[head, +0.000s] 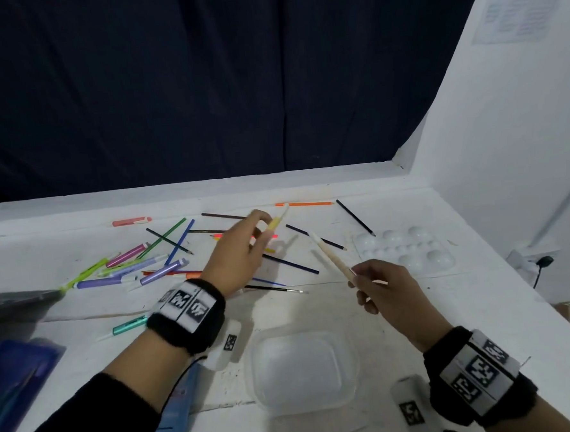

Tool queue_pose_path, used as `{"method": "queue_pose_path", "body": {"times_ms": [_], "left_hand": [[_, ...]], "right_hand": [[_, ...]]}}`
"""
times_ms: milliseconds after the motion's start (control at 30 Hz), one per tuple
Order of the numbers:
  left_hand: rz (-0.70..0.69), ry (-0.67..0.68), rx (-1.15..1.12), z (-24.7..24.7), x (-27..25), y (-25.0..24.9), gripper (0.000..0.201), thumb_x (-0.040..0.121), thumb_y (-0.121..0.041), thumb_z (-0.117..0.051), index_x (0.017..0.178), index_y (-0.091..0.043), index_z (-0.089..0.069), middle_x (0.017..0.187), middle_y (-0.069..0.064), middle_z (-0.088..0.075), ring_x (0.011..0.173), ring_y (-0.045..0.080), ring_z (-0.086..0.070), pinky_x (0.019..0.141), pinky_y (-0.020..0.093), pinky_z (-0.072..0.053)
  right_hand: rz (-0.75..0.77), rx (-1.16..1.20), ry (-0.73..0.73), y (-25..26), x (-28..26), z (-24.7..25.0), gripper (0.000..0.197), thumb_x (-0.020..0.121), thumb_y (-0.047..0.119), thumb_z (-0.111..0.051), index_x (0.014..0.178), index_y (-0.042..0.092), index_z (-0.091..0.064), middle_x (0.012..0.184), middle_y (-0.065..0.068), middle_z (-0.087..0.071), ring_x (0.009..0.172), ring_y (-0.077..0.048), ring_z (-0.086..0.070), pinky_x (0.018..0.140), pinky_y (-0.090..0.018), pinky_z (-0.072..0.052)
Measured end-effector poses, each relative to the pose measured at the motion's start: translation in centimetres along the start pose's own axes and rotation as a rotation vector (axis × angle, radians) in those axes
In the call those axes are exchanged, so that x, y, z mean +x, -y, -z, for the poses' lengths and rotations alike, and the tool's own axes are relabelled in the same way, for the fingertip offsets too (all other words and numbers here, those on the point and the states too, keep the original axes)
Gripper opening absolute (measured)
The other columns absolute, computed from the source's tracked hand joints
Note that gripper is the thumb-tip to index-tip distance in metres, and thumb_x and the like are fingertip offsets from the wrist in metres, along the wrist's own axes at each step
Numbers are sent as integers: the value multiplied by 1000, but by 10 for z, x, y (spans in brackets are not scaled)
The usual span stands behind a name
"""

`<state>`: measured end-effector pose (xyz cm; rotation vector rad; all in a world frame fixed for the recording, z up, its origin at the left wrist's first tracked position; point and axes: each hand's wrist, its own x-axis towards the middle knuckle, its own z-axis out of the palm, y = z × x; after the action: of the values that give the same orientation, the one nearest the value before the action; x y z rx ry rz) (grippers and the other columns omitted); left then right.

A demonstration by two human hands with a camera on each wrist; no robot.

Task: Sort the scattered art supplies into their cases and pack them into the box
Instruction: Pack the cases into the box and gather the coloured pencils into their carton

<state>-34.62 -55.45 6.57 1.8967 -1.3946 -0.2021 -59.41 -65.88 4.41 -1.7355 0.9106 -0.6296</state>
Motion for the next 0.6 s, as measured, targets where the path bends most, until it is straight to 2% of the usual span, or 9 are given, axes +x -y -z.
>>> {"method": "queue_pose_path", "body": {"times_ms": [100,200,233,300,367,433,467,533,600], "left_hand": [[67,-165,-234,26,-34,-20,10,102,-35,-49,106,-28,-55,74,-4,-62,52,11,-45,50,24,-41],[169,-273,-421,40,-73,-25,14,101,-31,-52,99,-21,-63,70,-2,-60,53,5,-45,50,21,-40],[207,-291,-485,42,-85,-23,15,100,-28,-53,98,-19,-65,71,1,-61,54,8,-45,53,24,-39],[284,-301,-634,44,-108,-17,14,98,-26,-59,96,-17,-70,77,17,-61,62,16,-41,61,33,-36],[348,-255,-749,45,-130,-14,24,90,-36,-70,101,-15,-75,82,25,-50,69,21,-37,69,38,-33],[408,-225,-826,45,-149,-12,46,73,-48,-75,106,-15,-77,83,16,-46,72,20,-38,77,37,-35],[452,-226,-851,44,-156,-10,51,68,-48,-75,107,-15,-78,85,14,-49,75,20,-41,81,38,-37],[532,-222,-897,41,-168,-7,36,77,-36,-78,105,-14,-78,92,12,-64,83,22,-51,89,37,-39],[596,-219,-888,34,-178,-5,19,89,-16,-67,103,-13,-79,106,6,-74,93,19,-64,92,29,-44]], "right_hand": [[40,169,38,18,-16,-1,16,95,1,-54,91,3,-69,83,-13,-69,59,-17,-54,51,-27,-41],[67,212,90,26,-29,-4,18,96,2,-54,94,6,-71,85,-13,-70,61,-18,-53,54,-30,-41],[68,220,97,26,-33,-5,18,97,4,-54,94,7,-72,85,-13,-70,62,-18,-54,56,-31,-42],[62,246,92,25,-38,-7,17,97,7,-55,95,8,-72,85,-14,-71,64,-19,-55,57,-32,-42],[56,274,71,21,-43,-8,17,97,9,-55,95,7,-72,83,-15,-70,65,-20,-57,58,-34,-42],[54,284,47,14,-48,-7,18,97,8,-55,95,7,-72,82,-16,-70,65,-21,-58,59,-36,-43],[52,280,38,9,-50,-6,18,97,7,-55,94,8,-72,82,-16,-70,65,-21,-59,59,-36,-43],[56,246,33,-1,-52,-5,19,97,6,-54,94,10,-72,82,-14,-70,65,-22,-60,59,-36,-44],[75,190,38,-9,-54,-3,19,97,6,-55,94,13,-72,83,-11,-70,66,-21,-61,58,-34,-46]]}}
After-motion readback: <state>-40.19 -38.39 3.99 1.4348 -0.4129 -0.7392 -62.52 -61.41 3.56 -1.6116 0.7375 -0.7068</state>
